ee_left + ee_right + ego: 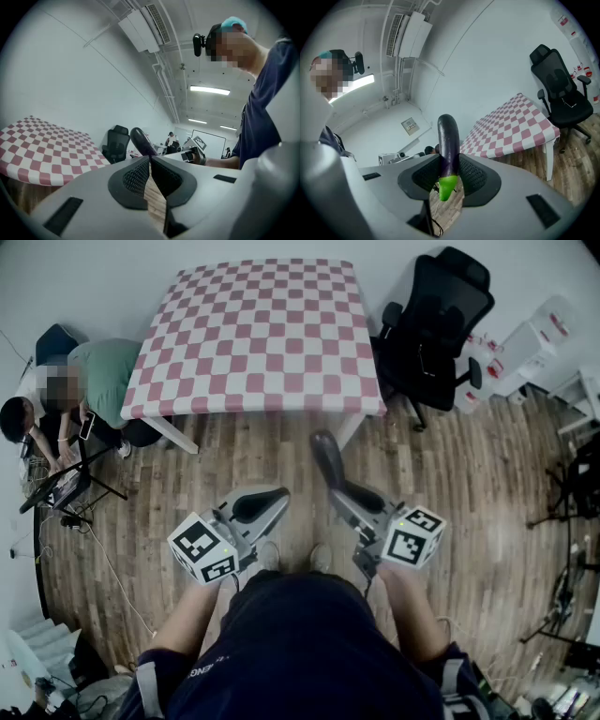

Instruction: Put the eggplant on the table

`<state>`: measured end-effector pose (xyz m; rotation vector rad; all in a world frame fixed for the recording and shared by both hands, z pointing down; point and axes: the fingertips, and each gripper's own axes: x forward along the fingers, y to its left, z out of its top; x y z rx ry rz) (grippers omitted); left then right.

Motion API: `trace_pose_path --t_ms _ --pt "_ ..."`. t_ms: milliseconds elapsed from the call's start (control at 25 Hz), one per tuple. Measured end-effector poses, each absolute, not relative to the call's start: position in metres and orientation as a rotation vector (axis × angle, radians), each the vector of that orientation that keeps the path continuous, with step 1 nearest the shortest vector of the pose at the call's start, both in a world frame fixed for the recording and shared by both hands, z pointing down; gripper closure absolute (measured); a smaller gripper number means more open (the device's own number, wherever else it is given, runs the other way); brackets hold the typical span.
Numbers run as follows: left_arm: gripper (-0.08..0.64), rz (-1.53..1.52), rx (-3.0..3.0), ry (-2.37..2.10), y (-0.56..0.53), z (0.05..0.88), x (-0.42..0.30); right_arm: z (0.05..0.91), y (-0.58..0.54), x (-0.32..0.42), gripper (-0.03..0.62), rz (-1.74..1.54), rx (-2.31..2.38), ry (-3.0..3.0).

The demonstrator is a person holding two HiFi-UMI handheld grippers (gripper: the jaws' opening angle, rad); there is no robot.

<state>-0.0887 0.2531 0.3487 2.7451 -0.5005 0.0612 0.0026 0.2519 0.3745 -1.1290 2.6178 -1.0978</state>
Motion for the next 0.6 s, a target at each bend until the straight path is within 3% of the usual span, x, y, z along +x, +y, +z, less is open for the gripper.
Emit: trace_pose_path --t_ms 160,440,600 --pt "0.525 0.078 2.720 -0.516 0.261 0.299 -0.091 0.327 0.260 0.000 0.459 -1.142 -1.114 2.616" --pt "0.525 0.063 2.732 -0.510 0.249 0.348 -0.088 0.375 0.248 0.001 0.459 -1.120 -1.121 2.623" --pt "0.525 0.062 2.720 -0.515 0.253 0.329 -0.108 0.361 0.249 -0.019 0.457 -1.173 -1.135 2.608"
